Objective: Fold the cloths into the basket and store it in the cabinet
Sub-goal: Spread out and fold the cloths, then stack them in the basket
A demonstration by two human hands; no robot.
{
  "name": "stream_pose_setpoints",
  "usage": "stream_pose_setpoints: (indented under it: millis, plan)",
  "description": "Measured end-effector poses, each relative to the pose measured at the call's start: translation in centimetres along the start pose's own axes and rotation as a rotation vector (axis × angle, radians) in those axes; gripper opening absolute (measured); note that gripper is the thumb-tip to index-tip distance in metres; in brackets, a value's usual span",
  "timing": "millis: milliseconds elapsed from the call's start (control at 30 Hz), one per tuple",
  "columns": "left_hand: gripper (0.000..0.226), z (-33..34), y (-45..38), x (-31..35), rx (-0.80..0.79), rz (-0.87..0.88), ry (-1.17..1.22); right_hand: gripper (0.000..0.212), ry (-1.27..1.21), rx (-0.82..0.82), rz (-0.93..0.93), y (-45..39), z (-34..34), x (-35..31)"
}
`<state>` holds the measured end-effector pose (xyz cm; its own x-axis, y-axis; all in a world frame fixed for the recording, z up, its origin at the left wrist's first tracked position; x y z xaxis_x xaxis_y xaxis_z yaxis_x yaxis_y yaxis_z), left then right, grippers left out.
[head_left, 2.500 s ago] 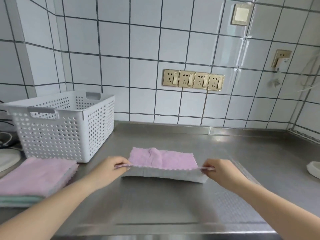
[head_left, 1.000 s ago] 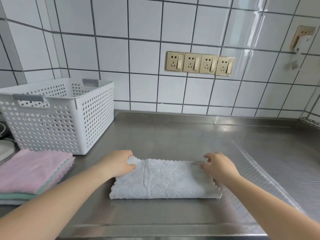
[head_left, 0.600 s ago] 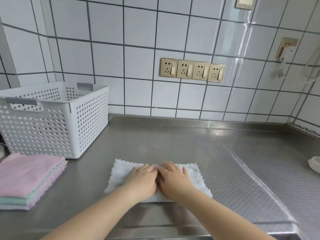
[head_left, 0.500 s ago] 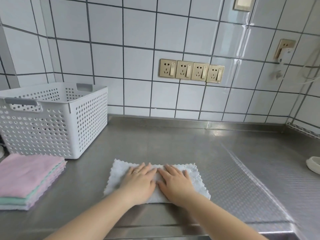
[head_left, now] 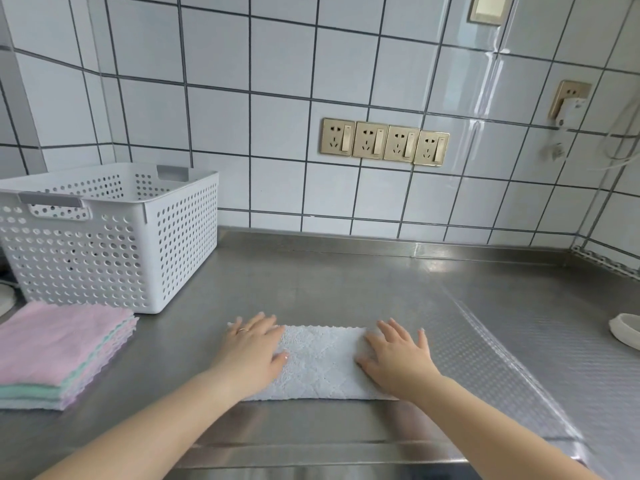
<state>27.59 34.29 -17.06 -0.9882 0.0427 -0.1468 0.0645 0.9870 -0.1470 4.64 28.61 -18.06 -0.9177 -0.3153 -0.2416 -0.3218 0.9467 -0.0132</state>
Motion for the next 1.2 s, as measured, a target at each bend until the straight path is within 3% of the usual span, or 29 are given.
stream_pose_setpoints:
  millis: [100, 200, 500, 633, 933, 1100, 1200]
  plan:
    - [0.036, -2.9, 1.6, 4.3, 0.182, 0.255, 0.119, 0.042, -0.066, 0.038, -0.186, -0.8, -0.7, -3.4]
    - [0.032, -3.6, 3.2, 7.4, 0.15, 0.389, 0.029, 0.036, -0.161, -0.029, -0.255, -1.3, 0.0, -6.3]
    - [0.027, -3.2, 3.4, 7.6, 0.184, 0.329, -0.161, 0.038, 0.033, -0.098, -0.248, -2.5, 0.9, -7.2]
    - [0.013, -4.2, 4.7, 6.1, 0.25, 0.409, -0.125, 0.044, 0.105, -0.073, -0.277, -1.8, 0.2, -6.5]
    - [0.035, -4.2, 6.3, 0.1, 0.292, 0.379, -0.122, 0.029, -0.037, -0.009, -0.402, 3.5, -1.0, -5.8]
    - [0.021, -3.8, 6.2, -0.6, 0.183, 0.401, -0.02, 0.036, -0.1, -0.01, -0.507, 6.3, -1.1, -5.3]
    - [0.051, -2.4, 6.8, -0.8, -0.065, 0.468, 0.046, 0.05, -0.105, -0.127, -0.565, 7.6, -0.9, -4.0]
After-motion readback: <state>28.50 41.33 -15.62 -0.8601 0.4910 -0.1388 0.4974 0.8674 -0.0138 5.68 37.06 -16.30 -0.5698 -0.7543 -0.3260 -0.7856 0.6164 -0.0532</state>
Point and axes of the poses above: each hand's wrist, its own y-axis away from the middle knuckle, its own z-axis out of the palm, x = y × z, the point moved 5 cm from there along -y, towards the middle knuckle, and after that the axes turned 14 degrees about -y, right-handed, at the moved point
